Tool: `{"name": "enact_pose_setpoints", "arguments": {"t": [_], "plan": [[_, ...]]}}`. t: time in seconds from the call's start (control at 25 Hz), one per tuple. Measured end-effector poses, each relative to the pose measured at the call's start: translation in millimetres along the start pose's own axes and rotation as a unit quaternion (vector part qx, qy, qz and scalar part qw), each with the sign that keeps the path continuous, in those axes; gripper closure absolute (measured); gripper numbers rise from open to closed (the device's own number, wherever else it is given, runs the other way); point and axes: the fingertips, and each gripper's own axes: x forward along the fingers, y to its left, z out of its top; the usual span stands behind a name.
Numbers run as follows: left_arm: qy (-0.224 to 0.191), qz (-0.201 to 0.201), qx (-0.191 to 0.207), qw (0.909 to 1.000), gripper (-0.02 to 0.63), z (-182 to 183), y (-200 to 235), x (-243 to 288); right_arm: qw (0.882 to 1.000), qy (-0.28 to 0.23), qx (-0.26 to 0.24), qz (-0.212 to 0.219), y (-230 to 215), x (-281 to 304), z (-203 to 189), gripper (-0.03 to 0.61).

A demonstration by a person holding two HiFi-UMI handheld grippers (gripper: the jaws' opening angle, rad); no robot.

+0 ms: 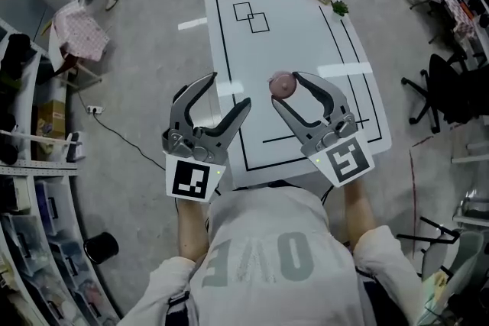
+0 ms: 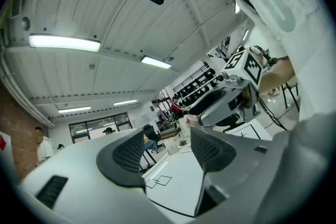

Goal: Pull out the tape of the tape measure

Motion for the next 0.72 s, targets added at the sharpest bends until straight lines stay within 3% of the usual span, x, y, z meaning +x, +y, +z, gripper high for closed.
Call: {"name": "enact_pose_setpoints", "arguments": {"t": [0.12,0.2,0.36,0.72], "plan": [[0.001,-0.016,0.009,0.9998,0.409,2.4,-8.1,0.8,0.999,0.004,-0.025,0.042,13.9,-1.7,2.6,0.351],[-0.002,-0.029,0.016,0.9994,0.459,5.8,-12.7,1.6,0.996,0.037,-0.054,0.068,21.2,-4.3,-5.7,0.351],[-0.006,-0.063,0.013,0.9979,0.463,12.1,-23.5,2.6,0.989,0.079,-0.090,0.092,28.0,-6.5,-13.2,0.351],[0.002,-0.096,0.023,0.9951,0.549,10.4,-40.3,7.2,0.987,0.074,-0.087,0.114,37.2,-7.7,-14.8,0.351]]}}
